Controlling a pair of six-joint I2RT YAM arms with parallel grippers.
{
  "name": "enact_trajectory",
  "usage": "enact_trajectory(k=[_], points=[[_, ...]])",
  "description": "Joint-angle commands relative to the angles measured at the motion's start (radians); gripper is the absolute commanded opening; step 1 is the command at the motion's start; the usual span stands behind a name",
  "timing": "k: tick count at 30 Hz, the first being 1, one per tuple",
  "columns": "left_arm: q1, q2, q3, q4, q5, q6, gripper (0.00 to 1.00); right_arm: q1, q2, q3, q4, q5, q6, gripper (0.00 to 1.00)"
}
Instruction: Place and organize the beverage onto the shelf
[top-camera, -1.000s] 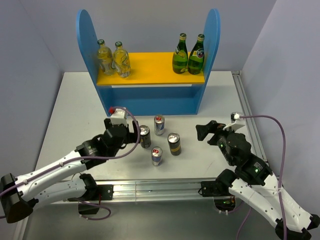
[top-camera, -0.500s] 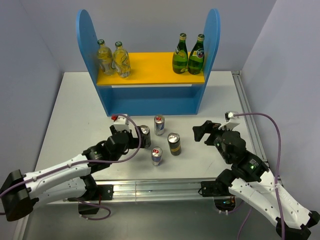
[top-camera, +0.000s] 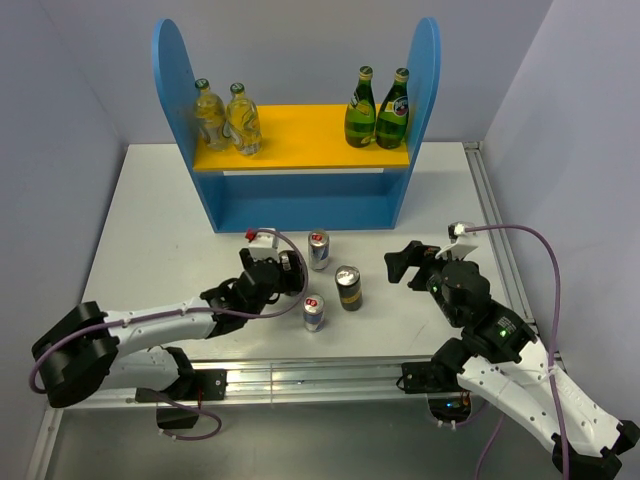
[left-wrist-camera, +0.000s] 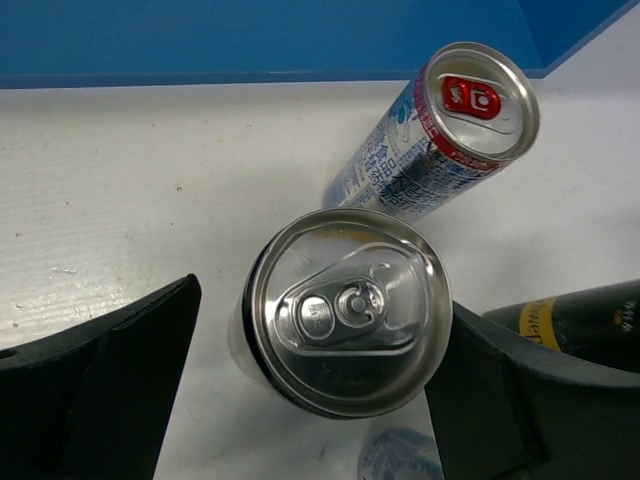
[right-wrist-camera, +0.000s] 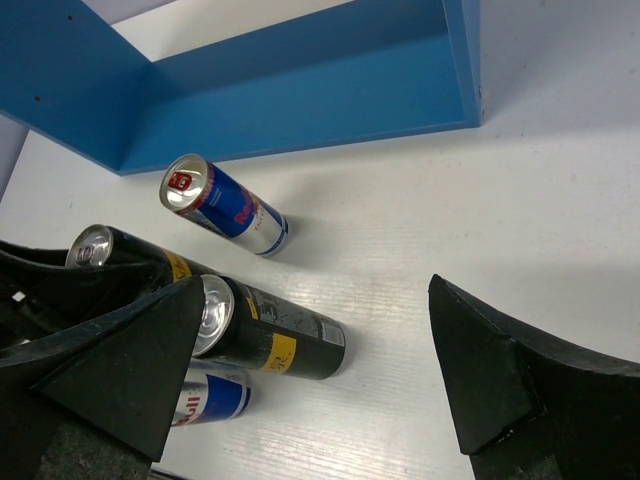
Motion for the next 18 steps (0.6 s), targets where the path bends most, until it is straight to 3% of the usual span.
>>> enact_trajectory(k=[1,2,4,5,7,8,9,10,15,18], points=[[-0.003,0.044,-0.004,0.139,-0.072,0.030,0.91,0.005,0.001,-0.003,0.044,-0.002,-0.014,1.00],[-0.003,0.066,-0.006,0.150,-0.085,0.033,0.87,0.005,0.001,-0.003,0.044,-0.003,-0.014,1.00],[-0.003,0.096,-0.007,0.176,-0.133,0.030,0.65,0.005,-0.002,-0.003,0.043,-0.003,-0.012,1.00],[-0.003,0.103,-0.009,0.188,-0.139,0.035,0.46,0.005,-0.004,-0.003,0.043,-0.002,-0.012,1.00],[-0.001,0.114,-0.012,0.213,-0.158,0.041,0.27,0.008,-0.004,-0.006,0.043,-0.004,-0.012,1.00],[0.000,0.119,-0.009,0.211,-0.170,0.039,0.12,0.007,-0.004,-0.006,0.044,-0.002,-0.011,1.00],[0.003,0.119,-0.006,0.210,-0.174,0.041,0.05,0.007,-0.004,-0.006,0.044,0.000,-0.012,1.00],[0.006,0.116,0.004,0.199,-0.181,0.049,0.00,0.007,-0.004,-0.008,0.044,0.001,-0.009,1.00],[0.031,0.045,0.031,0.158,-0.208,0.095,0.00,0.008,-0.014,-0.012,0.049,-0.002,-0.009,1.00],[0.117,-0.001,0.050,0.142,-0.187,0.116,0.00,0.008,-0.019,-0.014,0.050,0.000,-0.009,1.00]])
